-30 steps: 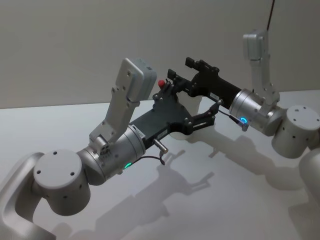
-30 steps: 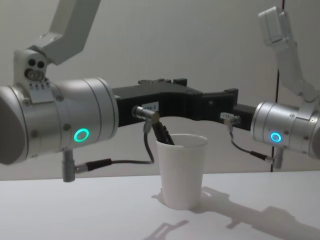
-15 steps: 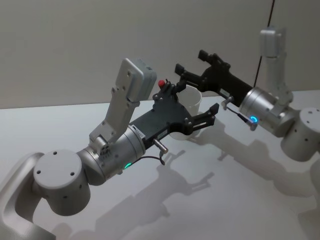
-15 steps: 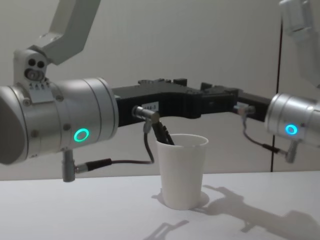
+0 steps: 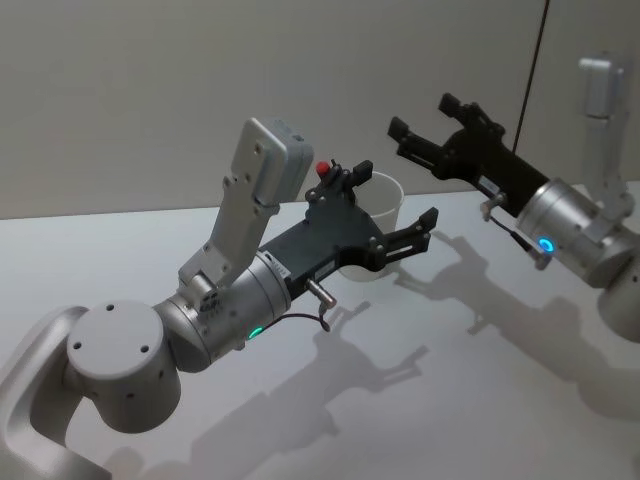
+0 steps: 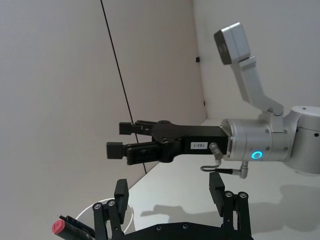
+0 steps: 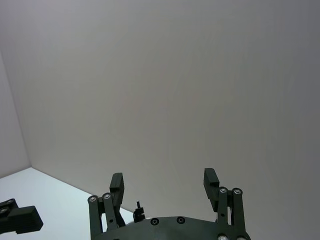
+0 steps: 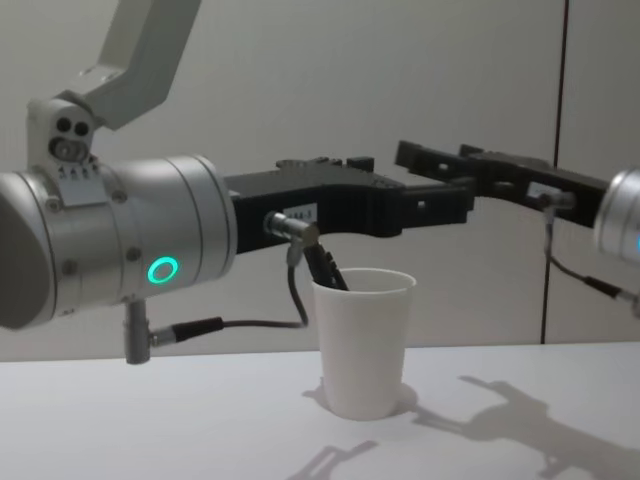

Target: Place the pen into the pen holder.

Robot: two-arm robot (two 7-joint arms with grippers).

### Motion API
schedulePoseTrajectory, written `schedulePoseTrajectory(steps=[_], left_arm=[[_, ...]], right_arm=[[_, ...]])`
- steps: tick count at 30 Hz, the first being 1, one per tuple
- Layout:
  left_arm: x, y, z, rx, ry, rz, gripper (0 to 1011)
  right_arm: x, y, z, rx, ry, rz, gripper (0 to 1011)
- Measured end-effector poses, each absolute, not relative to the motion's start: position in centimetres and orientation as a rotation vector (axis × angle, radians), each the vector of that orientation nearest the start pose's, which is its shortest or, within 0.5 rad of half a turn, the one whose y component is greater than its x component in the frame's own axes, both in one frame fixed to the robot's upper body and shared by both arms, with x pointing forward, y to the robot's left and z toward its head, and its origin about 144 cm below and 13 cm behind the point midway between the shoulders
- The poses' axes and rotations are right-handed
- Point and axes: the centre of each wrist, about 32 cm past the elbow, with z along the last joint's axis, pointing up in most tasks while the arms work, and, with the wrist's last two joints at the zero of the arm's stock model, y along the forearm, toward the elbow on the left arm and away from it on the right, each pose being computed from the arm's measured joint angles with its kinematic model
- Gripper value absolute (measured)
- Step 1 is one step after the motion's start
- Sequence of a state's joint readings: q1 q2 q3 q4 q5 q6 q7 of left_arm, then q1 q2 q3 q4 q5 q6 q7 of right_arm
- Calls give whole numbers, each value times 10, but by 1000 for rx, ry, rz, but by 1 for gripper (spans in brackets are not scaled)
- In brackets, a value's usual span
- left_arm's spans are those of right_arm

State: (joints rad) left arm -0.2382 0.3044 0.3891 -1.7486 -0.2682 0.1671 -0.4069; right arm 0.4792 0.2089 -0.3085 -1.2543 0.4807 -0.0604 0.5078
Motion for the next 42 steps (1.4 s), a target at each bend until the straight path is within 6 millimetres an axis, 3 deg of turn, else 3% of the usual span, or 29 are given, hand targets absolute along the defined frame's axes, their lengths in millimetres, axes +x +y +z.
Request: schedulePoseTrajectory(steps=[13, 42], left_arm=[[489, 185, 1241, 15, -174, 823, 1001], [492, 198, 1205, 61, -267, 1121, 1001]], right_arm=[[570, -221, 1211, 212, -26, -873, 1002], [491, -233, 1190, 93, -46, -1105, 1002]])
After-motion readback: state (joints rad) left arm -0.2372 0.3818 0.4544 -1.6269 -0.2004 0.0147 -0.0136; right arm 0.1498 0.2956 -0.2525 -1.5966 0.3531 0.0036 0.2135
